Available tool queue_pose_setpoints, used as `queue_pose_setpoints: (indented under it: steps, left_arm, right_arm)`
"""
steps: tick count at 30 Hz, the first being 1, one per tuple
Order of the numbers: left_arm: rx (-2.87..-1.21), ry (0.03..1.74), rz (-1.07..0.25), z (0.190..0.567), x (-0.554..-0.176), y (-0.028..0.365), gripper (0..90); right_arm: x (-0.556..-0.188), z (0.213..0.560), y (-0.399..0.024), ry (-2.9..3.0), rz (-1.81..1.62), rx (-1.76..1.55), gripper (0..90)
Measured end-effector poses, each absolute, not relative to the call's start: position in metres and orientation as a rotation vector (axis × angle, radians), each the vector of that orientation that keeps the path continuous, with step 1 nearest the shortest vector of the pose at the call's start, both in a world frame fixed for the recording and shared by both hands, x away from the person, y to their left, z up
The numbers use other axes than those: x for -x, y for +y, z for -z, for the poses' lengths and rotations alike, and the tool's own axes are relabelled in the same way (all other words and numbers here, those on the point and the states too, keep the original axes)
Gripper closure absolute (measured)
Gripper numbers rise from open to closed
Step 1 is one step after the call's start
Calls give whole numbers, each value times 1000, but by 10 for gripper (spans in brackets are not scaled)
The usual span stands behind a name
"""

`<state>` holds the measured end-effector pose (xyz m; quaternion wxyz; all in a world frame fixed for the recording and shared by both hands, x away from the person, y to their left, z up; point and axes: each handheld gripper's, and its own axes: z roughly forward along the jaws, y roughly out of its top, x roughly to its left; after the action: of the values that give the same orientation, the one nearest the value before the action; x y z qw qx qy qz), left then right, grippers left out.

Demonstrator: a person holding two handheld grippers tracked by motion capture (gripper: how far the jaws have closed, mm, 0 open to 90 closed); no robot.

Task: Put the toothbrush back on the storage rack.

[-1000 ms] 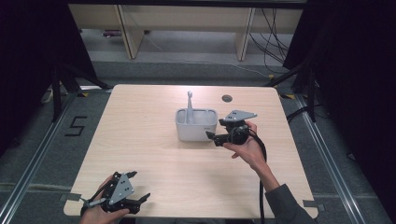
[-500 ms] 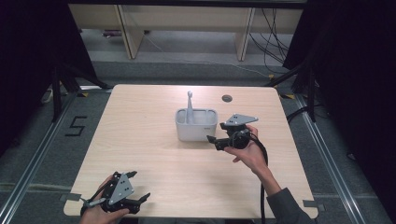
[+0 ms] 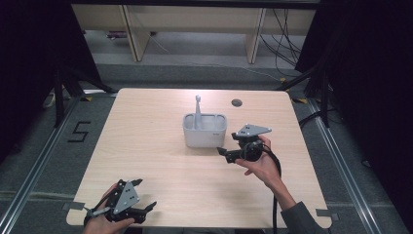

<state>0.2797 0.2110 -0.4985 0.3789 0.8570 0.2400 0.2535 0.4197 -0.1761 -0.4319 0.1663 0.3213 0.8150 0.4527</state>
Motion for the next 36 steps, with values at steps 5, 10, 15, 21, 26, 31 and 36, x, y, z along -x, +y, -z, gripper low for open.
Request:
queue_pose_setpoints:
  steps: [5,10,15,21,26,31,36]
  left_arm:
    - [-2194,609,-652,498,-280,212,150]
    - [-2179,621,-652,499,-279,211,150]
    - [-2205,606,-660,498,-279,212,150]
    - [-2188,614,-650,499,-279,211,150]
    - [-2189,615,-661,500,-279,211,150]
    - [-2174,623,-651,501,-279,210,150]
    - [-2178,622,-641,500,-278,210,150]
  right_arm:
    - [-416,442,-176,2336,-1292,-903,198]
    - [-410,447,-175,2349,-1283,-946,200]
    - [-407,452,-176,2363,-1275,-921,200]
    - [-402,456,-177,2372,-1265,-955,201]
    - [-398,459,-179,2382,-1258,-933,201]
    - [-394,462,-181,2378,-1261,-948,202]
    - [-391,463,-183,2394,-1259,-934,200]
